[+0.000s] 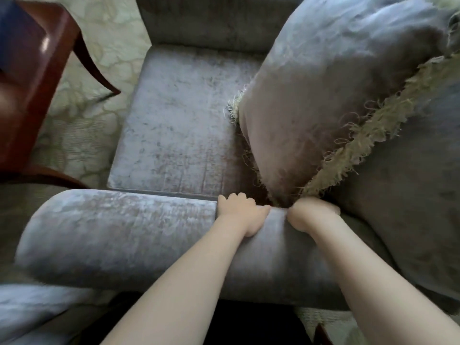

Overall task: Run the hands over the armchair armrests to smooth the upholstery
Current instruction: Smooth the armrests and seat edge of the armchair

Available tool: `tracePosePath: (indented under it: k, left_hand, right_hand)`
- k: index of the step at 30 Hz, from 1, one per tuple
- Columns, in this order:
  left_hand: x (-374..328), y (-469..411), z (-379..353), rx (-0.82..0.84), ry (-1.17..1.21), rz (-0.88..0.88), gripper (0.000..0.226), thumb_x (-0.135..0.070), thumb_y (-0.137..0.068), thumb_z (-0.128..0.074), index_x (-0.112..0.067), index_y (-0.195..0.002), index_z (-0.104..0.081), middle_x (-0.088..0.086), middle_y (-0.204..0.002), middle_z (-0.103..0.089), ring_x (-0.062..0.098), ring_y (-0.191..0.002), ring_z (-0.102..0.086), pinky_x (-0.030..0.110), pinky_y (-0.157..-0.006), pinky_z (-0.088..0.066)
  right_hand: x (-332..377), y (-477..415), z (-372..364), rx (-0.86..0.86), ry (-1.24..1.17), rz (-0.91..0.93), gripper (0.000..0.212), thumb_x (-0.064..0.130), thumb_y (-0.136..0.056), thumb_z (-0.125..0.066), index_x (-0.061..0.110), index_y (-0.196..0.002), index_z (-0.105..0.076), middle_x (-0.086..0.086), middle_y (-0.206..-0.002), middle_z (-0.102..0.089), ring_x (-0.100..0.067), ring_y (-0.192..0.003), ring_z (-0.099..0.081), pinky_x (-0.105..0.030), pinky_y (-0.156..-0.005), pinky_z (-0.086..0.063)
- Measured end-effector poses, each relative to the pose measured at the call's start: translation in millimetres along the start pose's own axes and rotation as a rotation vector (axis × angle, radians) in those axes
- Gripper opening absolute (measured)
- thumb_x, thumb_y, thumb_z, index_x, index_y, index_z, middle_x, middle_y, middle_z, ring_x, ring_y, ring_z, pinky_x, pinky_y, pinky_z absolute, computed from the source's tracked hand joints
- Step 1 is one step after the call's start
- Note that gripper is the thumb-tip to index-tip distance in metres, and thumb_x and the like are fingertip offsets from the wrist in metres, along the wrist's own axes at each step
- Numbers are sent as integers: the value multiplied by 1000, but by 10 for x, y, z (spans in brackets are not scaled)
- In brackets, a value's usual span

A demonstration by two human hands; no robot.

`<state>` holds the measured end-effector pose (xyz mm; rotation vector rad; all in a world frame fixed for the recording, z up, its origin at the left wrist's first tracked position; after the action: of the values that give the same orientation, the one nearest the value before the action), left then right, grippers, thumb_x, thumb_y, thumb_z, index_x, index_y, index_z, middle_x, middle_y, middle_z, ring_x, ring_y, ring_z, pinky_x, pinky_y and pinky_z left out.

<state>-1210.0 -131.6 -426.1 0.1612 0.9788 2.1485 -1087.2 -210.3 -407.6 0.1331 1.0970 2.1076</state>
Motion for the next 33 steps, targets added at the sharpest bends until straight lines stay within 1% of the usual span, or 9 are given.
tracePosePath:
  k: [5, 9, 14, 16, 20, 24, 27, 30, 33]
  left_hand:
    - [1376, 227, 143, -2, 8, 285, 63, -54, -94, -19, -14, -135, -47, 11, -143, -40, 29, -133, -32, 53, -107, -17]
    - [2632, 665, 183, -159, 73, 649, 67, -59, -90, -26, -16, -140, -37, 9, -150, -31, 29, -141, -15, 56, -111, -9]
    - [3537, 1075, -19, -291, 590, 1084, 59, -48, -94, -28, -6, -130, -49, 18, -135, -46, 36, -125, -41, 47, -98, -34]
    - [3563, 1030, -23, -336, 681, 1114, 53, -41, -97, -27, -3, -121, -56, 20, -129, -53, 35, -118, -49, 42, -92, -38]
    - [3475, 998, 36, -392, 585, 1109, 50, -38, -98, -26, -4, -114, -60, 18, -118, -60, 35, -108, -56, 36, -72, -34]
    - [3459, 1045, 8, -442, 551, 1066, 49, -36, -99, -26, -5, -111, -62, 18, -115, -61, 35, -105, -57, 36, -69, -32]
    - [3385, 1127, -106, -464, 521, 1024, 47, -33, -100, -25, -6, -107, -63, 18, -111, -62, 35, -102, -58, 35, -68, -34]
    - [3274, 1205, -226, -448, 519, 1007, 50, -34, -99, -22, -7, -103, -63, 18, -106, -63, 35, -98, -59, 35, -68, -35]
    - [3262, 1215, -163, -427, 509, 970, 49, -32, -99, -22, -5, -108, -61, 20, -114, -61, 37, -106, -56, 38, -76, -38]
  right_hand:
    - [1623, 152, 238, 31, 3, 393, 39, 30, -93, -38, 11, -118, -59, -11, -128, -57, -30, -112, -55, -36, -92, -46]
    - [2952, 506, 214, -22, -209, 685, 48, 41, -97, -28, 8, -119, -55, -19, -128, -55, -33, -116, -52, -40, -96, -41]
    - [4074, 773, 164, -113, -295, 794, 53, 46, -95, -19, 14, -122, -52, -14, -127, -55, -34, -115, -51, -47, -93, -37]
    - [4279, 713, 207, -39, -358, 889, 46, 39, -98, -23, 17, -126, -51, -11, -134, -52, -30, -122, -47, -44, -100, -36]
    - [4338, 556, 270, 211, -398, 1042, 43, 32, -102, -27, 19, -140, -42, 1, -149, -37, -19, -137, -31, -30, -113, -20]
    - [4388, 587, 290, 54, -136, 1174, 41, 20, -103, -25, 9, -134, -49, -7, -145, -40, -25, -131, -37, -27, -104, -24]
    - [4334, 629, 170, -37, -37, 1158, 42, 26, -102, -24, 10, -123, -57, -9, -132, -47, -28, -121, -44, -40, -102, -35]
    - [4182, 693, 32, 22, -149, 1093, 43, 34, -101, -23, 16, -116, -58, -5, -128, -51, -26, -117, -47, -47, -99, -38]
    - [4080, 749, 74, 30, -378, 990, 40, 37, -98, -27, 17, -114, -57, -9, -122, -57, -27, -112, -51, -43, -93, -41]
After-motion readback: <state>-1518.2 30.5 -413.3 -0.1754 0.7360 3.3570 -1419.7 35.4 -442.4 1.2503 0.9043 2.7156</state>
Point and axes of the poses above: each hand's wrist, its own y-axis away from the middle knuckle, its own z-axis out of the back of the hand, x = y × z, the point moved 3 cm from there along -y, towards the middle knuckle
